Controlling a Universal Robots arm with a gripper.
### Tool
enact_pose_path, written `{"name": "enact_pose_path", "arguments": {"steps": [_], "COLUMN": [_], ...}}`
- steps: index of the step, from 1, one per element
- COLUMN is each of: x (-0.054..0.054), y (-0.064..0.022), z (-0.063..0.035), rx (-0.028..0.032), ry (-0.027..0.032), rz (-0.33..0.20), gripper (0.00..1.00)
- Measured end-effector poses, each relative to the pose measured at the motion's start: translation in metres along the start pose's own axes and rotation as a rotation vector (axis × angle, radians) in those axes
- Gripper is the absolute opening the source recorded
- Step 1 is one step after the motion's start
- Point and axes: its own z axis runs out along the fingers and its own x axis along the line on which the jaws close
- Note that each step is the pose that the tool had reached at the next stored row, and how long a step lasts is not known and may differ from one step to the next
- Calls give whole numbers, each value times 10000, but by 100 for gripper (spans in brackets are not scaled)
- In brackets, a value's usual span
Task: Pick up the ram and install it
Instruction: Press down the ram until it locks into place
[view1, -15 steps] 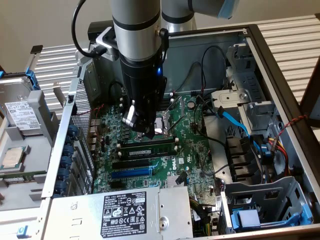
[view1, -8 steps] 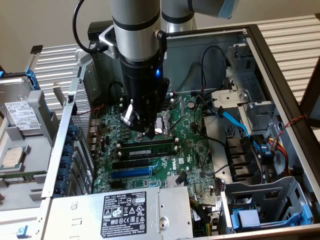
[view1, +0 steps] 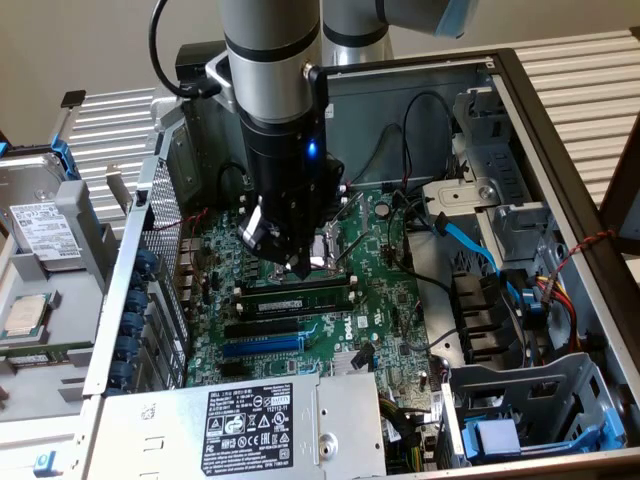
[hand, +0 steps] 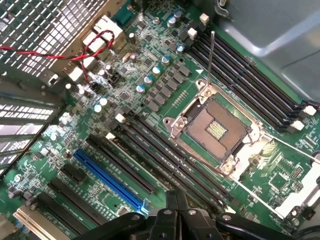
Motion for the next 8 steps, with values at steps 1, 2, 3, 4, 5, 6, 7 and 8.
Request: {"name": "enact_pose_path", "arguments": {"steps": [1, 2, 3, 4, 5, 6, 7, 8], "x": [0, 0, 0, 0, 0, 0, 0, 0], "y": [0, 0, 0, 0, 0, 0, 0, 0], "z": [1, 1, 1, 1, 1, 0, 0, 1], "rx": [6, 12, 19, 25, 31, 37, 44, 49], "ry": [-5, -8, -12, -15, -18, -20, -23, -27], "rz": [162, 311, 476, 638, 791, 942, 1099, 1255], "gripper": [11, 11, 11, 11, 11, 11, 11, 11]}}
